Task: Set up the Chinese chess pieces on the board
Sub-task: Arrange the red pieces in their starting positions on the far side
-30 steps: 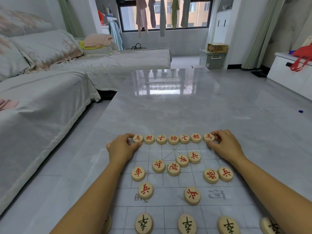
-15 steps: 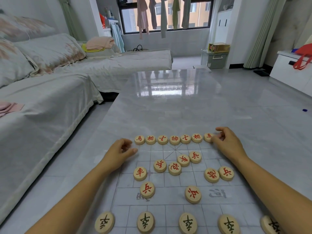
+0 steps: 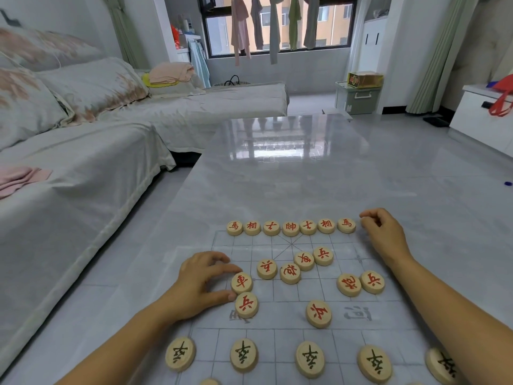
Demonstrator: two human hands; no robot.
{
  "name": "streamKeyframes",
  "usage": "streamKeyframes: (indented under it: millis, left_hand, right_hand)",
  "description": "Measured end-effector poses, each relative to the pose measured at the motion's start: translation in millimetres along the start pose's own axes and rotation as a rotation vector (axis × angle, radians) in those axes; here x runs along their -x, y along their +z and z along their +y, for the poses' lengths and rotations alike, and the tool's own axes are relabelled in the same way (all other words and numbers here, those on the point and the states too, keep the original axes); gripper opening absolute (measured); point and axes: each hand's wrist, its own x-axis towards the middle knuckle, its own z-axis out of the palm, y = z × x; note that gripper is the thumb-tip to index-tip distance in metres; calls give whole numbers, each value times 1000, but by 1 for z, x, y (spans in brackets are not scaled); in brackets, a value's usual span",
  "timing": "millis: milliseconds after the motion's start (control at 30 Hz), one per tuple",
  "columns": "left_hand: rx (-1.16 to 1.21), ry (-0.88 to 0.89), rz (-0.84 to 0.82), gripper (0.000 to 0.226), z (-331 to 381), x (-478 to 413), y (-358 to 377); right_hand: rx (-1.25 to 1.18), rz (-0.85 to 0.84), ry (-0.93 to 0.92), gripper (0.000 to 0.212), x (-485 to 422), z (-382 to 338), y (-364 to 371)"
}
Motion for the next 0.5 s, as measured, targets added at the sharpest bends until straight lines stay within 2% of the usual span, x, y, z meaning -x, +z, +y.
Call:
streamKeyframes:
  millis: [167,333,400,500]
  left_hand:
    - [29,36,-21,46,3,-8,4]
    - [43,-6,37,61,2,-10,7]
    - [34,-25,54,59,5,-11,7]
    - [38,-30,78,70,5,-10,8]
  right_hand:
    - [-9,0,-15,10,0,1,1]
    - [-47,-14,-9,14,-1,0,-1]
    - [-64,-27,-18,15,1,-1,-2]
    - [-64,-94,-50,15,2,-4,-3]
